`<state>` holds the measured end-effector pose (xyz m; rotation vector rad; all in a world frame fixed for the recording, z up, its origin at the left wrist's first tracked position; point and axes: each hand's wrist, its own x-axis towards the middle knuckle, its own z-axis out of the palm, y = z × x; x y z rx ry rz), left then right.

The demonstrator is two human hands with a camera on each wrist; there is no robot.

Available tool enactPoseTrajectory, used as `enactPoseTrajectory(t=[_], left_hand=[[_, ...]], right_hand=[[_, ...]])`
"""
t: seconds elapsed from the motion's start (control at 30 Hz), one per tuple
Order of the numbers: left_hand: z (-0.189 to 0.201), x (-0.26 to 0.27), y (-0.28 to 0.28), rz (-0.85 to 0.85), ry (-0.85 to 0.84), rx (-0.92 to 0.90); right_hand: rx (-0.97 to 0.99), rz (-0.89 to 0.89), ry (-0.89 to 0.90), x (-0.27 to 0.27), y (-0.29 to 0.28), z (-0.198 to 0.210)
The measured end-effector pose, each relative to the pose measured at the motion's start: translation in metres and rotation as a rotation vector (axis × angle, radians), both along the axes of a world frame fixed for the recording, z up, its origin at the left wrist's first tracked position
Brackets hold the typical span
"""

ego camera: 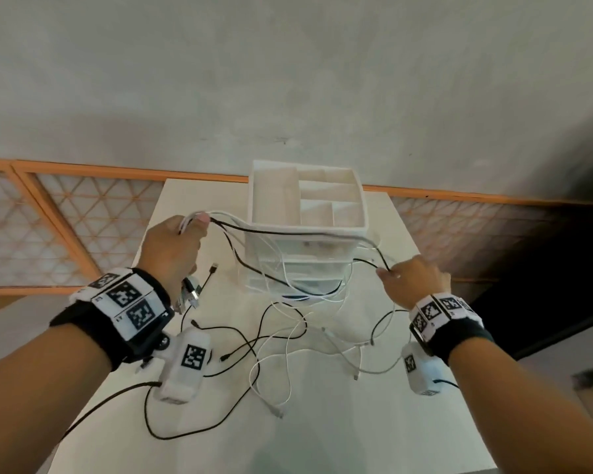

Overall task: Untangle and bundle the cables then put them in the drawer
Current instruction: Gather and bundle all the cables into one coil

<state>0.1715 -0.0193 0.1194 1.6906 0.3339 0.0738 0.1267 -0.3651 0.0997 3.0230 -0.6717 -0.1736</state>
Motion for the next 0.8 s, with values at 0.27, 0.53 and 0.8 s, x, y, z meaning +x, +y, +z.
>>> enactPoseTrajectory(t=[0.27,0.53,0.8], left_hand=[[-0.016,-0.004,-0.016,-0.082,0.081,0.016],[-0.014,-0.004,-0.005,-0.099,0.063,0.001],[-0.001,-0.016,-0.024,-0.229,0.104,-0.140]], right_hand=[[0.602,0.094,-0.857,0.011,0.010,0.074],[0.911,0.011,-0.493,0.015,0.014,0.067],[1.134,0.128,-0.421,0.005,0.059,0.050]])
